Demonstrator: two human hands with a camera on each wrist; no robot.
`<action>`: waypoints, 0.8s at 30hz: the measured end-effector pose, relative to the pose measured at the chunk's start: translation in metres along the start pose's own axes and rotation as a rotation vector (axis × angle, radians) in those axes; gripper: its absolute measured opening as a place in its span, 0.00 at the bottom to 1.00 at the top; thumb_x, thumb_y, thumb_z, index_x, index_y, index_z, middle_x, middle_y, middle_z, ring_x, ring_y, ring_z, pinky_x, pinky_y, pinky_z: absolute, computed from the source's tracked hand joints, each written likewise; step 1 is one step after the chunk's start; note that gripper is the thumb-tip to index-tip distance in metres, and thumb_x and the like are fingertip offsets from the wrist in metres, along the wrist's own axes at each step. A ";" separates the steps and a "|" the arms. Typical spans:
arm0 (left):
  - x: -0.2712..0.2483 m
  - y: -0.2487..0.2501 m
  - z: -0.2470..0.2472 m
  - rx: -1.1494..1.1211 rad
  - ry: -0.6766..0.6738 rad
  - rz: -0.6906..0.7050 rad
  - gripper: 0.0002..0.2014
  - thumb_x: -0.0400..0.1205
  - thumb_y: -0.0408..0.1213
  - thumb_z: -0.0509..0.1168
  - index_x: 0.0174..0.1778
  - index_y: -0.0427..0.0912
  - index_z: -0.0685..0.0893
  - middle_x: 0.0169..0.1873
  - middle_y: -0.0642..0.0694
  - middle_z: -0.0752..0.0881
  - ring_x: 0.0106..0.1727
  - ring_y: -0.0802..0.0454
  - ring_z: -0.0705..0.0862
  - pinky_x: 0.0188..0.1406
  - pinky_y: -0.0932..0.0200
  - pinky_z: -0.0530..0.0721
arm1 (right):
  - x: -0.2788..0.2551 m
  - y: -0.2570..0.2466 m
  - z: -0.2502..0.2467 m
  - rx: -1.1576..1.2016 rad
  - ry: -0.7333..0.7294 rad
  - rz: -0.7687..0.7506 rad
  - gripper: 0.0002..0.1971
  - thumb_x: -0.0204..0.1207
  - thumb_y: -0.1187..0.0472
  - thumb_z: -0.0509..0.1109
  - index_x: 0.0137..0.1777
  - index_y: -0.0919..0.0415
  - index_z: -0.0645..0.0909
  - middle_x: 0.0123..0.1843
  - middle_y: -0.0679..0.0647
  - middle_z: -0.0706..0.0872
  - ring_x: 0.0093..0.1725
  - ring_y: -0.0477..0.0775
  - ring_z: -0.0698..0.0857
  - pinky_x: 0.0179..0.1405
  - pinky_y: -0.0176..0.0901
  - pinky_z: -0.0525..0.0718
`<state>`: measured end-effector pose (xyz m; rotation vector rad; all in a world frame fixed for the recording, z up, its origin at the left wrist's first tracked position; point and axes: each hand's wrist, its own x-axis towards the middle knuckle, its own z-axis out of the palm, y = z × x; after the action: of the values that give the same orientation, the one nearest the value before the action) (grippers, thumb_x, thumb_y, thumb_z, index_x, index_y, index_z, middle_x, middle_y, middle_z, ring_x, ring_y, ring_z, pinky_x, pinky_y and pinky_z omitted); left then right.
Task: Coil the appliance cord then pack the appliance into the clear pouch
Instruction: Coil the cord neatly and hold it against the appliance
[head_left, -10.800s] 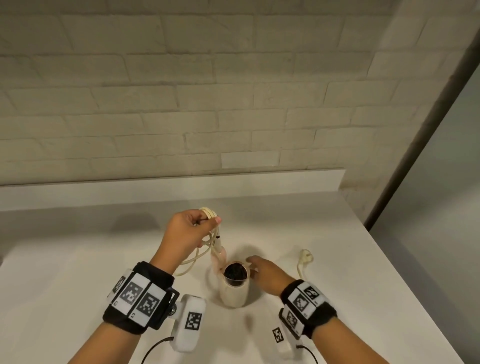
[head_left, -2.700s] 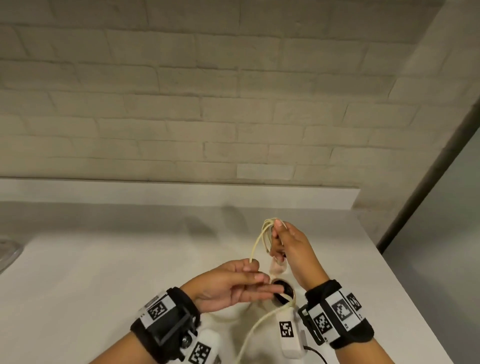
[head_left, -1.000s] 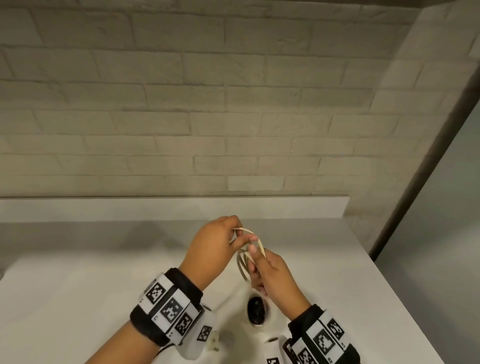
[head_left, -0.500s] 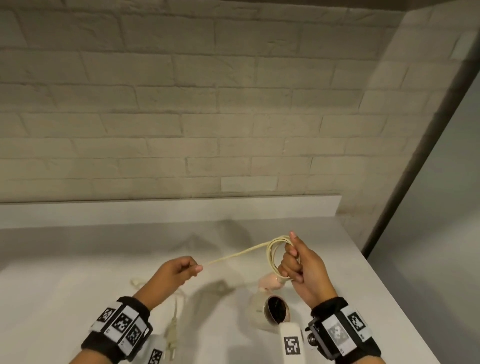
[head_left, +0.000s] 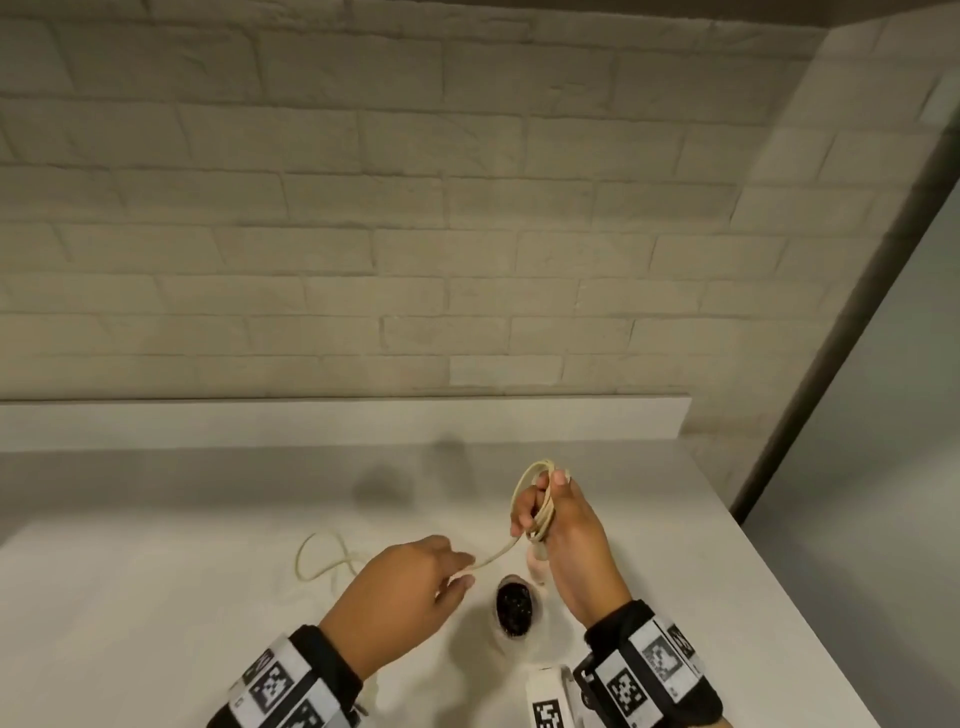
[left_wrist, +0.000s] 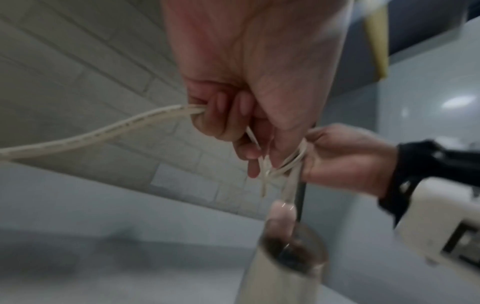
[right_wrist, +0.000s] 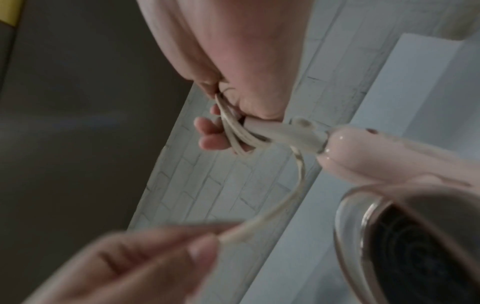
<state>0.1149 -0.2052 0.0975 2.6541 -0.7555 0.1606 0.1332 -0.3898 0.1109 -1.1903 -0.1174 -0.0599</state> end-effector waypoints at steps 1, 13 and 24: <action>-0.001 0.007 -0.009 -0.025 0.024 0.057 0.19 0.82 0.44 0.49 0.67 0.55 0.76 0.41 0.54 0.80 0.40 0.54 0.81 0.36 0.67 0.74 | -0.001 0.001 0.002 -0.049 -0.006 -0.025 0.15 0.84 0.53 0.47 0.44 0.61 0.69 0.26 0.54 0.78 0.29 0.54 0.79 0.36 0.36 0.79; 0.045 0.017 -0.050 -0.469 0.345 -0.143 0.13 0.71 0.48 0.72 0.40 0.60 0.72 0.25 0.51 0.78 0.26 0.58 0.75 0.30 0.59 0.75 | -0.018 0.003 0.027 -0.332 -0.128 0.040 0.27 0.72 0.33 0.60 0.38 0.60 0.75 0.23 0.46 0.70 0.21 0.45 0.66 0.19 0.34 0.66; 0.003 -0.023 -0.012 -0.793 -0.233 -0.272 0.19 0.81 0.49 0.60 0.23 0.50 0.73 0.16 0.53 0.72 0.21 0.55 0.77 0.30 0.64 0.76 | 0.007 -0.012 -0.021 -0.263 0.141 0.097 0.20 0.83 0.51 0.55 0.30 0.57 0.66 0.17 0.46 0.63 0.18 0.49 0.58 0.22 0.43 0.58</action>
<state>0.1294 -0.1842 0.1016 1.9870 -0.3914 -0.4399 0.1401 -0.4140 0.1150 -1.4481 0.0747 -0.0751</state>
